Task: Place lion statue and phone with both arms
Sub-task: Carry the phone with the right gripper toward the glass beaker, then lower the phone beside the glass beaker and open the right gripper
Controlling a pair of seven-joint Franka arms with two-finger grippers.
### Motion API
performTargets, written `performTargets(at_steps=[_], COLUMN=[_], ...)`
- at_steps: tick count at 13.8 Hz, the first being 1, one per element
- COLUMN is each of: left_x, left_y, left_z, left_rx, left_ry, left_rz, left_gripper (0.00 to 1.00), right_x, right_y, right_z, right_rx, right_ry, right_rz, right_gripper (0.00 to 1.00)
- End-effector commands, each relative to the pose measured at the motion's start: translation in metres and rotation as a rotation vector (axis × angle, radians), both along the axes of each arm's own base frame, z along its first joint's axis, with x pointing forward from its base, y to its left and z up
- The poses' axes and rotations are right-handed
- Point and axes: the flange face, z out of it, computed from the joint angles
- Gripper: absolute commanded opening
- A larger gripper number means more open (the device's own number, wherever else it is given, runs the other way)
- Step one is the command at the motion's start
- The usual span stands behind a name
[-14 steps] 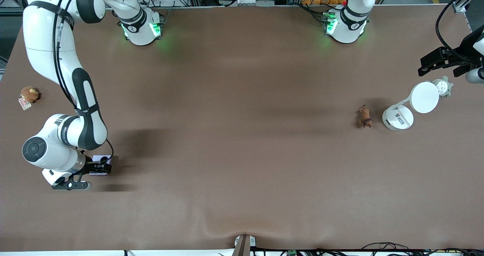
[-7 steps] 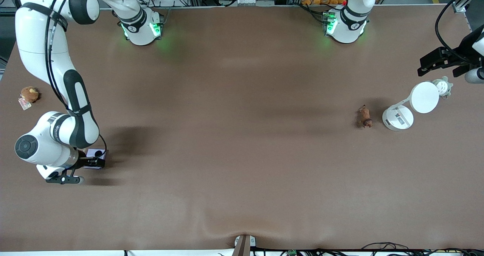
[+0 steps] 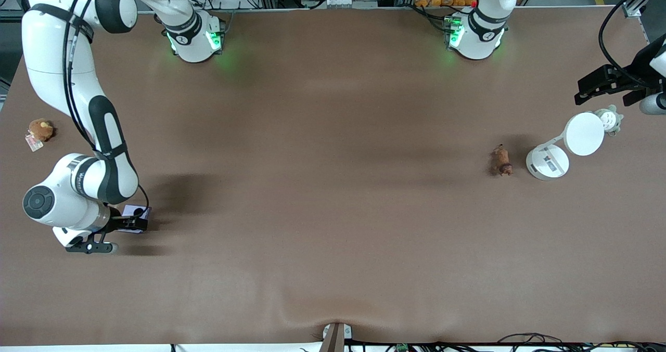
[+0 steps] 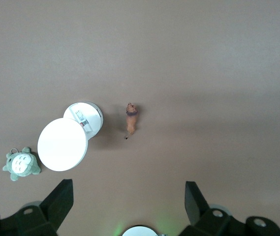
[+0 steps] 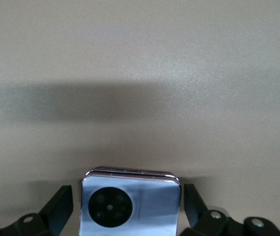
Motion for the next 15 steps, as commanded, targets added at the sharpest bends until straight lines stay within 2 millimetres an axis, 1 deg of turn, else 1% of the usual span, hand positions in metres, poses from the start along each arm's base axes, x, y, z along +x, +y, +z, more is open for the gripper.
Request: performTargets(at_steps=[1, 3, 4, 5, 6, 8, 9, 10, 11, 13, 14, 15], left_x=[0.004, 0.004, 0.003, 0.004, 0.004, 0.003, 0.004, 0.004, 0.004, 0.004, 0.004, 0.004], left_y=[0.000, -0.001, -0.001, -0.001, -0.001, -0.001, 0.000, 0.000, 0.001, 0.003, 0.003, 0.002], left_z=[0.004, 0.004, 0.004, 0.004, 0.004, 0.004, 0.004, 0.004, 0.004, 0.004, 0.003, 0.003], left_rx=[-0.001, -0.001, -0.001, -0.003, -0.003, -0.001, -0.001, -0.001, -0.001, -0.002, -0.001, -0.001], left_ry=[-0.009, -0.009, -0.009, -0.007, -0.007, -0.009, -0.009, -0.007, -0.007, -0.007, -0.006, -0.006], left_rz=[-0.001, 0.001, 0.001, -0.001, 0.000, -0.001, 0.002, 0.001, 0.001, -0.001, 0.001, 0.002], left_gripper=[1.00, 1.00, 1.00, 1.00, 1.00, 1.00, 1.00, 1.00, 1.00, 1.00, 1.00, 1.00], right_x=[0.004, 0.018, 0.022, 0.025, 0.027, 0.030, 0.029, 0.026, 0.020, 0.008, 0.000, -0.009], right_y=[-0.001, 0.001, 0.005, 0.010, 0.017, 0.034, 0.040, 0.043, 0.049, 0.064, 0.068, 0.069], right_z=[0.015, 0.039, 0.051, 0.067, 0.081, 0.123, 0.144, 0.161, 0.173, 0.207, 0.224, 0.238], right_rx=[0.020, 0.016, 0.015, 0.016, 0.017, 0.025, 0.033, 0.044, 0.062, 0.086, 0.097, 0.107], right_ry=[-0.026, -0.072, -0.091, -0.113, -0.132, -0.166, -0.173, -0.166, -0.136, -0.093, -0.079, -0.062], right_rz=[0.002, 0.008, 0.015, 0.020, 0.030, 0.048, 0.053, 0.047, 0.031, 0.006, 0.001, 0.001], right_gripper=[1.00, 1.00, 1.00, 1.00, 1.00, 1.00, 1.00, 1.00, 1.00, 1.00, 1.00, 1.00])
